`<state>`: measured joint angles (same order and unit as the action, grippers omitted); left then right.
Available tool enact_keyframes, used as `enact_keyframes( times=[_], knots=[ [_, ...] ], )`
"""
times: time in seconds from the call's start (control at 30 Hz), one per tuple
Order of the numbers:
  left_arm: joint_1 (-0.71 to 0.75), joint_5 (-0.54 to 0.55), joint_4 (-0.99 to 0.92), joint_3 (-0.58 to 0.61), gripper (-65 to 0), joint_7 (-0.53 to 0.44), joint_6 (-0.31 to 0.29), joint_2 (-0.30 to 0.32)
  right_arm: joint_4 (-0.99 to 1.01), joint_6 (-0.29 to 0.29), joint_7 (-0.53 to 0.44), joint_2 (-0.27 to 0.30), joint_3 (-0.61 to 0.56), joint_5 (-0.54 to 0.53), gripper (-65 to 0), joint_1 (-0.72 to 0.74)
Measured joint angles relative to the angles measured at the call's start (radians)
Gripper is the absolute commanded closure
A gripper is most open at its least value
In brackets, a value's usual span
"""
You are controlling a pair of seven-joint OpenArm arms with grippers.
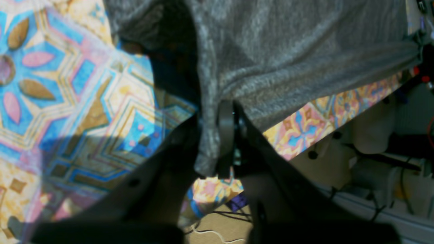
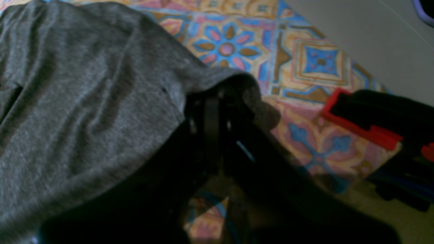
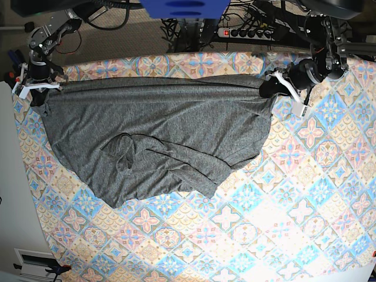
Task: Layout the t-shirt on the table in an organized manner, then fold the t-shirt properly
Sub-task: 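Drag the held shirt edge across the cloth with both grippers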
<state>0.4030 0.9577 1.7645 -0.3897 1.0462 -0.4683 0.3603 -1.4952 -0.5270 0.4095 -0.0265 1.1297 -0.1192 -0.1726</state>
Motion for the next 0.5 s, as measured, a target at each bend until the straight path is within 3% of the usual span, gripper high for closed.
enact_keyframes(
  times=[0.23, 0.37, 0.5],
  knots=[
    [-0.011, -0.011, 0.000, 0.000, 0.0, 0.005, 0.068, 0.000, 0.000, -0.004, -0.003, 0.005, -0.029, 0.001, 0.0, 0.007],
    [-0.010, -0.021, 0.033, 0.000, 0.0, 0.006, 0.104, 0.000, 0.005, -0.008, 0.008, 0.032, -0.039, 0.114, 0.0, 0.065],
    [-0.012, -0.063, 0.077, 0.000, 0.0, 0.005, 0.132, 0.000, -0.001, -0.011, -0.014, 0.035, -0.054, 0.129, 0.0, 0.124]
  ],
)
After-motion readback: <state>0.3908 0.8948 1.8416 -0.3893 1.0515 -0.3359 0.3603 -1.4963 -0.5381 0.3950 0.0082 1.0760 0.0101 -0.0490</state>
